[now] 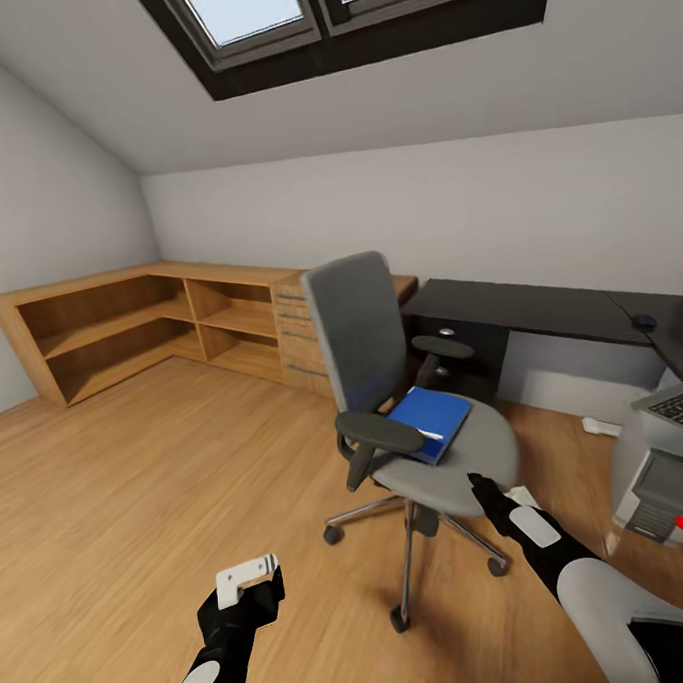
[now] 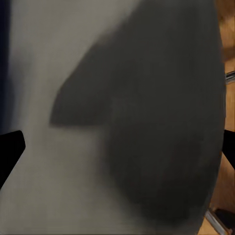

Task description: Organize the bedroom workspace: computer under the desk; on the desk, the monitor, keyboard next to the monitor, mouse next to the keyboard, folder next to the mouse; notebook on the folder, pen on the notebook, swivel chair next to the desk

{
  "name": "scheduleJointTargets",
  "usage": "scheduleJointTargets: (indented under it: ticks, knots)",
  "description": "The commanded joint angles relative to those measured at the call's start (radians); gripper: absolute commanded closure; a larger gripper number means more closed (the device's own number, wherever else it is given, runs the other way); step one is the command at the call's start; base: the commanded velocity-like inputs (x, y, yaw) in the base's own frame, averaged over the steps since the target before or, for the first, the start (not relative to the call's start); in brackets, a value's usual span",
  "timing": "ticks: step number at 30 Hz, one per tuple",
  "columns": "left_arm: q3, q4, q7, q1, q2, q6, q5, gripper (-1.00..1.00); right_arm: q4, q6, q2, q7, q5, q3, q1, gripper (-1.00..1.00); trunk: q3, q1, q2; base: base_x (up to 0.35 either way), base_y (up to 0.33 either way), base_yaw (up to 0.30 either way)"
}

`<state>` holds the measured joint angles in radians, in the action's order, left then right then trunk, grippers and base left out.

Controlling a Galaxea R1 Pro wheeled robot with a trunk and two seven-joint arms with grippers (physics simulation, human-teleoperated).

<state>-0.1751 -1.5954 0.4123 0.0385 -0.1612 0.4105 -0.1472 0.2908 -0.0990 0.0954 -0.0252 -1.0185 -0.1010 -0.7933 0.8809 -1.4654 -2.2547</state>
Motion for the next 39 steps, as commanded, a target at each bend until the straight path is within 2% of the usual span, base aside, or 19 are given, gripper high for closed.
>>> scheduleJointTargets:
  ticks: [1,21,28,32,39]
  knots:
    - [-0.001,-0.001,0.008,0.0,0.0,0.002,-0.01,-1.0,0.002,-0.007,0.0,-0.002,-0.005,-0.005,0.0,-1.0,0.001,0.0,0.0,0.315,0.0,0.0]
    - [-0.001,-0.001,0.008,0.0,0.0,0.002,-0.011,-1.0,0.002,-0.007,0.0,-0.002,-0.005,-0.005,0.0,-1.0,0.001,0.0,0.0,0.319,0.0,0.0]
    - [-0.004,0.0,0.008,0.0,0.0,0.002,-0.01,-1.0,0.002,-0.007,-0.001,-0.002,-0.005,-0.005,0.0,-1.0,0.001,0.0,0.0,0.058,0.0,0.002]
    - [-0.004,0.001,0.008,0.0,0.0,0.002,-0.011,-1.0,0.002,-0.004,-0.017,-0.001,-0.003,-0.006,0.0,-1.0,-0.001,0.0,0.0,0.002,0.0,0.094]
    - [-0.004,0.004,0.008,0.0,0.0,0.002,-0.009,-1.0,0.002,-0.002,-0.02,-0.001,-0.003,-0.006,0.0,-1.0,-0.007,0.0,0.0,0.0,0.0,0.145]
